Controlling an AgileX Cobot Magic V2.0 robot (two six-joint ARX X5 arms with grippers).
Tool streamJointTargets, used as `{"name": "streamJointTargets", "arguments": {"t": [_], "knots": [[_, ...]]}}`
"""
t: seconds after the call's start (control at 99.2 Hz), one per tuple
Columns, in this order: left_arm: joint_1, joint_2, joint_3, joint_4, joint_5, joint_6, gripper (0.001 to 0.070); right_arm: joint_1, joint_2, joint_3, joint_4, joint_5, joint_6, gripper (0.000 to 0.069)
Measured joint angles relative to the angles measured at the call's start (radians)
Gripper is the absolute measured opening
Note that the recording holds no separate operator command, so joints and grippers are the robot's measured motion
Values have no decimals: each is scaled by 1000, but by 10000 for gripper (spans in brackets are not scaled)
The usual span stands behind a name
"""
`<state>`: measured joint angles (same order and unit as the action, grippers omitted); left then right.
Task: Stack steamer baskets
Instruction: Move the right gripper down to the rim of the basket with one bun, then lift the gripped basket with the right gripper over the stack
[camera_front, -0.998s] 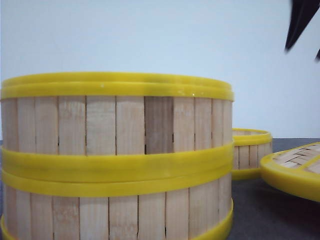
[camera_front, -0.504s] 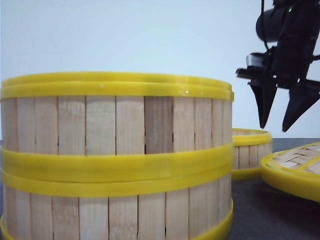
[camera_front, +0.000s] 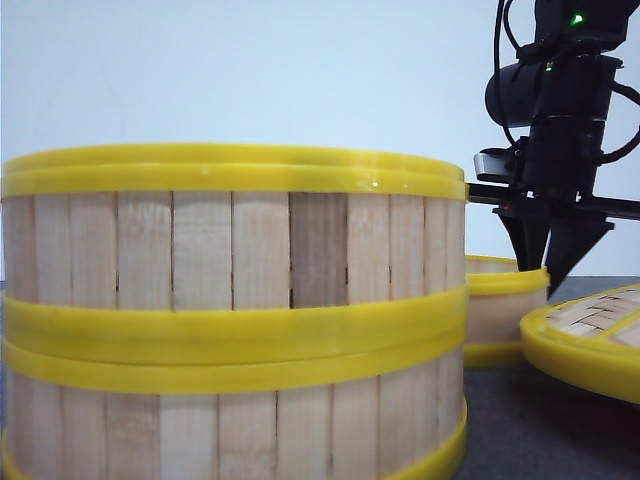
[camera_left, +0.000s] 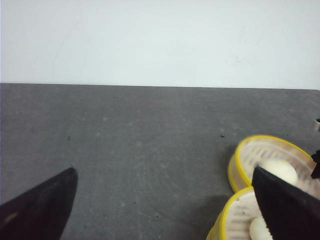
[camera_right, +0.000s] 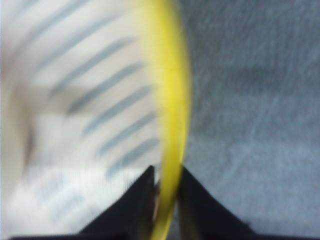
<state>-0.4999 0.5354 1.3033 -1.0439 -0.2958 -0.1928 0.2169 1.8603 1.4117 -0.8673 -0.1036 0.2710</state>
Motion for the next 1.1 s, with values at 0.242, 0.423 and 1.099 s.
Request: {"name": "streamJointTargets", "arguments": {"t": [0.242,0.423,1.099], "knots": [[0,0,0,-4,-21,29,694,-17,22,123,-8,-34,14,29],[0,0,0,-23,-21,40,694,-29,22,421,-98,-89,12,29],[0,0,0,-23,-20,43,694,274,18,714,-484,-132,-158,28]]}}
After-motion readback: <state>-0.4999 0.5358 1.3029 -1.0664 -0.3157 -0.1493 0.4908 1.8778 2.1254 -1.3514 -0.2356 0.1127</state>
